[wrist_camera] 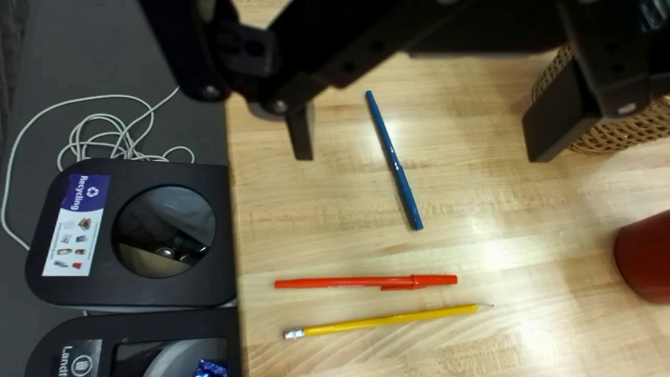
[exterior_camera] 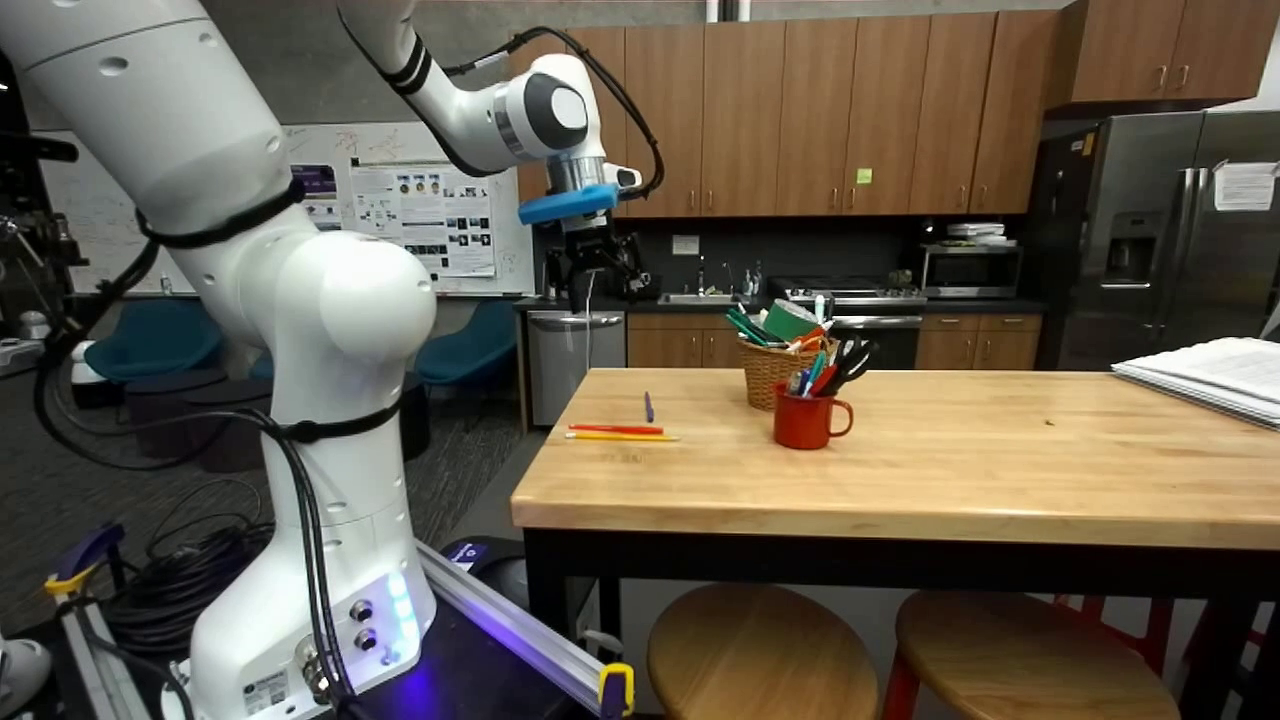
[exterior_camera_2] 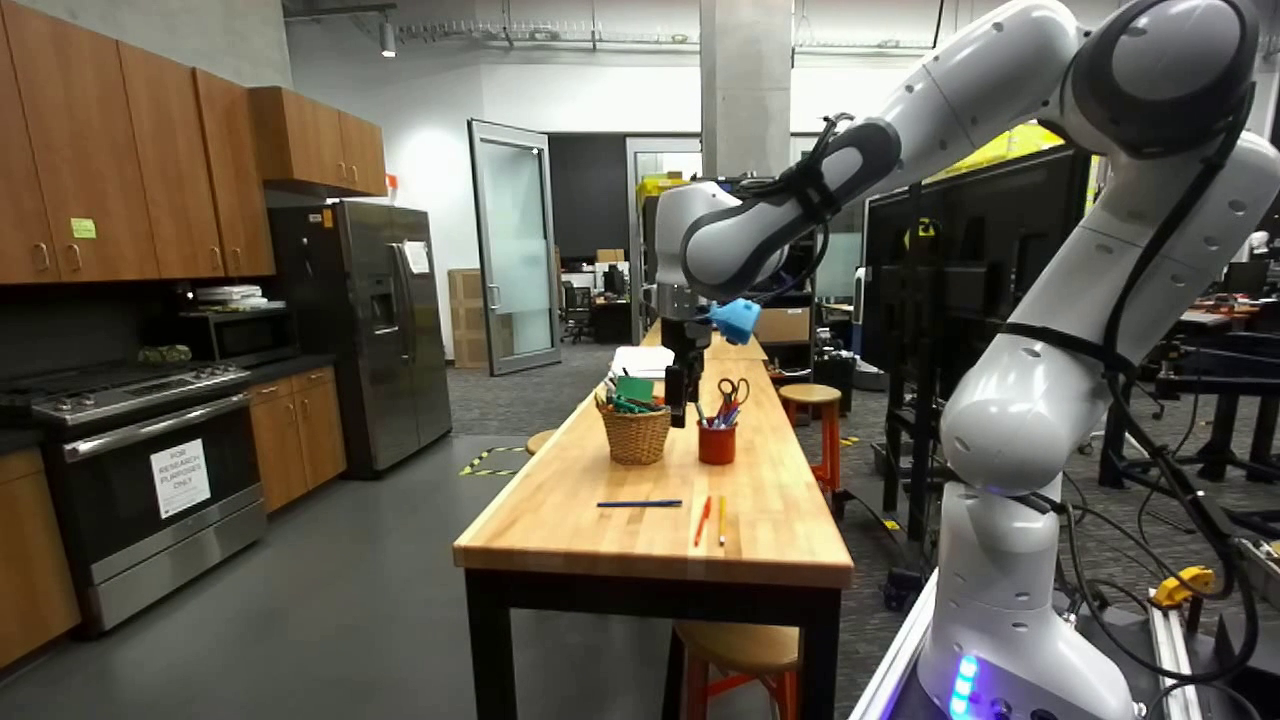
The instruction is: Put the blue crayon on the table
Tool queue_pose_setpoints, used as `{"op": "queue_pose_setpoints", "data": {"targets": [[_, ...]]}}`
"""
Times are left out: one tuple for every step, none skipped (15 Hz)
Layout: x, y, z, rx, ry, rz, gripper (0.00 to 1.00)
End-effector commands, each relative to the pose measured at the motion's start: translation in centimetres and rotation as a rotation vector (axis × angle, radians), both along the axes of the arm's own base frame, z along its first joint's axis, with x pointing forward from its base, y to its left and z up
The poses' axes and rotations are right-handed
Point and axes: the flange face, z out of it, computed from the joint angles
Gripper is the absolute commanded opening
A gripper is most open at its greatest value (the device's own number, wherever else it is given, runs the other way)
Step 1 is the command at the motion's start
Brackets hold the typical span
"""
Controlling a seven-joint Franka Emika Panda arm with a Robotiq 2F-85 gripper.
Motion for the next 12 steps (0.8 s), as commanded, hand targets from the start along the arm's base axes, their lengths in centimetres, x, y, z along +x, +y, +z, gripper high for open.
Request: {"op": "queue_pose_setpoints", "data": {"targets": [[-0.8,0.3,2.2,0.034,0.053,-0.081,1.0],[-0.9,0.3,2.7,0.047,0.058,-0.094,1.0],[-0.9,0.3,3.0,0.052,0.069,-0.111,1.0],[-1.0,0.3,3.3,0.059,0.072,-0.127,1.0],[-1.0,0.3,3.7,0.063,0.081,-0.143,1.0],[-1.1,0.3,4.0,0.067,0.086,-0.162,1.0],[-1.2,0.3,4.3,0.07,0.09,-0.173,1.0],[-1.2,0.3,4.6,0.071,0.094,-0.187,1.0],[-1.3,0.4,4.9,0.078,0.087,-0.172,1.0],[-0.9,0.2,3.8,0.06,0.087,-0.157,1.0],[-0.9,0.2,4.1,0.063,0.085,-0.158,1.0],[-0.9,0.2,4.2,0.064,0.082,-0.158,1.0]]}}
